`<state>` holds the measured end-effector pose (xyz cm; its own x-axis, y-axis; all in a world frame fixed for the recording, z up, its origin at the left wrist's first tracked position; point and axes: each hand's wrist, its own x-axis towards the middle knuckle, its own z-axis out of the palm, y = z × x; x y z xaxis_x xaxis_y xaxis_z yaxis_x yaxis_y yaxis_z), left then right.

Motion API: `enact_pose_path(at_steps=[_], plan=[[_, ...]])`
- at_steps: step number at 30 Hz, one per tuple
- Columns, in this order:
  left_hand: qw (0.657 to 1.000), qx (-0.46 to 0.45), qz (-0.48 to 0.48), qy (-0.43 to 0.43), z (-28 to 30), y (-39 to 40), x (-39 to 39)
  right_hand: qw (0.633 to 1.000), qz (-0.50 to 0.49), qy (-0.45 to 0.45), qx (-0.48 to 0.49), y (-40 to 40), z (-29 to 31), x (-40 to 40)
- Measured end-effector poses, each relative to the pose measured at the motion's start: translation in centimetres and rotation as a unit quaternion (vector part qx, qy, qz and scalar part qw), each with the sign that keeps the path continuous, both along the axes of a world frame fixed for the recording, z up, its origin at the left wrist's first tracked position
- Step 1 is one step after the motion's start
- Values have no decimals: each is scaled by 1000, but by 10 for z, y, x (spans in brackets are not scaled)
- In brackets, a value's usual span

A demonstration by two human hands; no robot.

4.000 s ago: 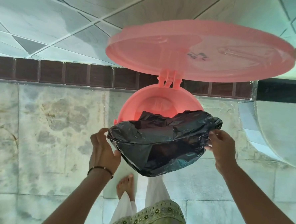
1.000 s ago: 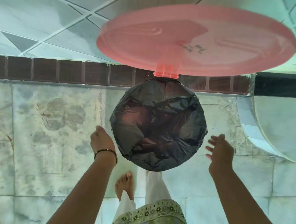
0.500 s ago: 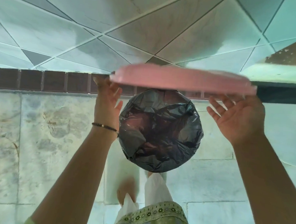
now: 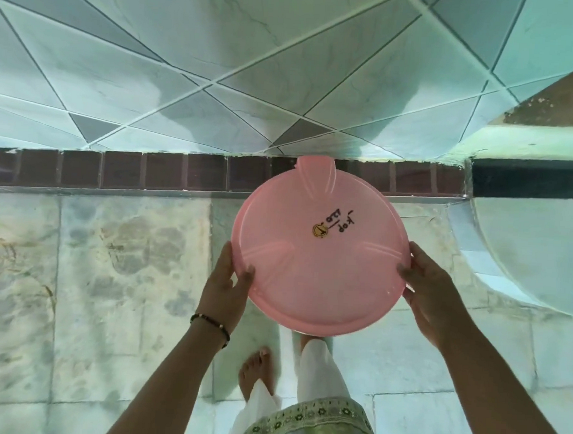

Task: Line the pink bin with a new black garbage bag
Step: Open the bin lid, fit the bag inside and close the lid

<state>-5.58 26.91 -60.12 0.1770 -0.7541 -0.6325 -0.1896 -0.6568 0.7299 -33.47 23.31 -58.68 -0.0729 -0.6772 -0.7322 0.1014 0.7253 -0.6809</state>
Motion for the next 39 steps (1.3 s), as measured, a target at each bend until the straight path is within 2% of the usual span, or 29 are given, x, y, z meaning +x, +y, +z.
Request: enact_pose_path(at_steps=[4, 8, 20, 27, 35, 39], plan=[[999, 48, 13, -11, -11, 7, -9, 999, 10, 47, -3, 6, -15, 9], [999, 41, 23, -11, -13, 4, -10, 998, 9, 54, 8, 7, -15, 10], [995, 67, 68, 2, -14, -9, -1, 997, -47, 25, 62, -11, -9, 3], [992, 97, 75, -24, -17, -11, -6, 997, -27, 36, 68, 0, -30, 6], [991, 115, 11, -72, -32, -3, -11, 984, 46, 169, 37, 13, -61, 19], [983, 138, -77, -92, -36, 3, -11, 920, 194, 339, 7, 19, -65, 35]])
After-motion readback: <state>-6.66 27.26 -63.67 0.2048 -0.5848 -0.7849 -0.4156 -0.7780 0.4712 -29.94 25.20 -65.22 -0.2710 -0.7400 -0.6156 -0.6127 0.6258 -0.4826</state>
